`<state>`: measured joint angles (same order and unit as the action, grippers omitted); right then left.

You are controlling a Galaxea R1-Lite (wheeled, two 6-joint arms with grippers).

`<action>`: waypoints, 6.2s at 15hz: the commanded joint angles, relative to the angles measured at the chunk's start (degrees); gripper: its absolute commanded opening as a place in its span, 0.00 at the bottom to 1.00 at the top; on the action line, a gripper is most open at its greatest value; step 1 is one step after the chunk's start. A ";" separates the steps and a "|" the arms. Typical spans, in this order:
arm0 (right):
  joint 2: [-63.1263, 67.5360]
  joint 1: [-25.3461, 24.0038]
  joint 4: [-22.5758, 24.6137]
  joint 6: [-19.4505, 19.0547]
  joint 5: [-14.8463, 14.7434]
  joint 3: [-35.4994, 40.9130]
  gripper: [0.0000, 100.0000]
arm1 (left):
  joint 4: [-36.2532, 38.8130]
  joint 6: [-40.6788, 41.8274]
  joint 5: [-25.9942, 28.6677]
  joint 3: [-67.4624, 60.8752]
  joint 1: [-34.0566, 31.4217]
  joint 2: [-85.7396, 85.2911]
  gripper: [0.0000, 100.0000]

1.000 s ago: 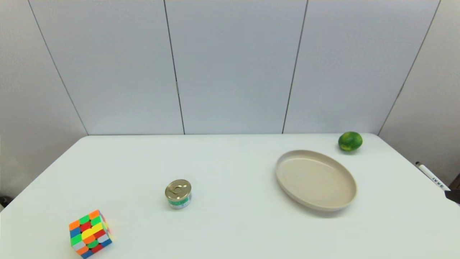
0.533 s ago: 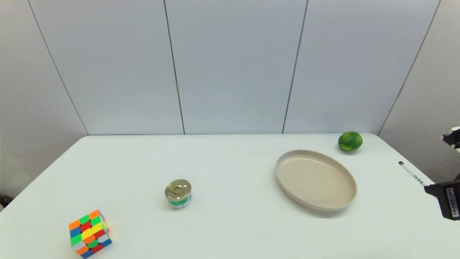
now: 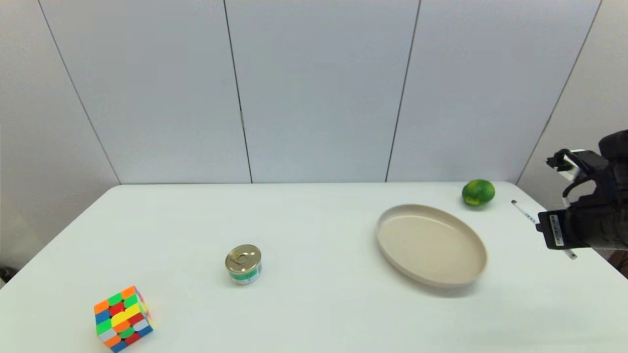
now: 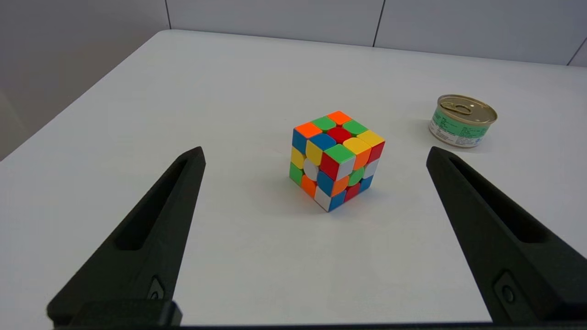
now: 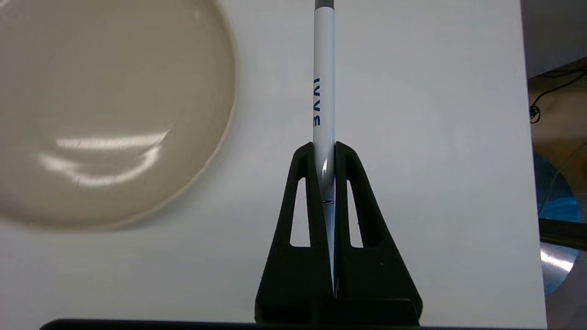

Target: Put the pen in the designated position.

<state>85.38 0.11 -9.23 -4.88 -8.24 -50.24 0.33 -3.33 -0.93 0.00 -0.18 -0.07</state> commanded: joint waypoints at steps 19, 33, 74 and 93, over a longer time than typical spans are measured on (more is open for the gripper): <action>23.07 4.64 2.02 0.66 -0.11 -11.46 0.00 | 0.02 -0.01 -0.04 0.00 0.01 -0.01 1.00; 26.77 5.08 -1.67 0.66 -0.37 -12.08 0.00 | 0.02 -0.10 -0.04 0.00 -0.08 -0.01 1.00; -54.80 4.90 -2.72 -6.55 -2.48 21.85 1.00 | 0.02 -0.01 -0.04 0.00 0.01 -0.01 1.00; -85.56 -0.11 -1.49 -5.14 9.56 45.14 1.00 | 0.02 -0.01 -0.04 0.00 -0.08 -0.01 1.00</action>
<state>4.32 -0.10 -10.67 -11.00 -0.99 -6.00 0.33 -3.35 -0.93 0.00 -0.18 -0.07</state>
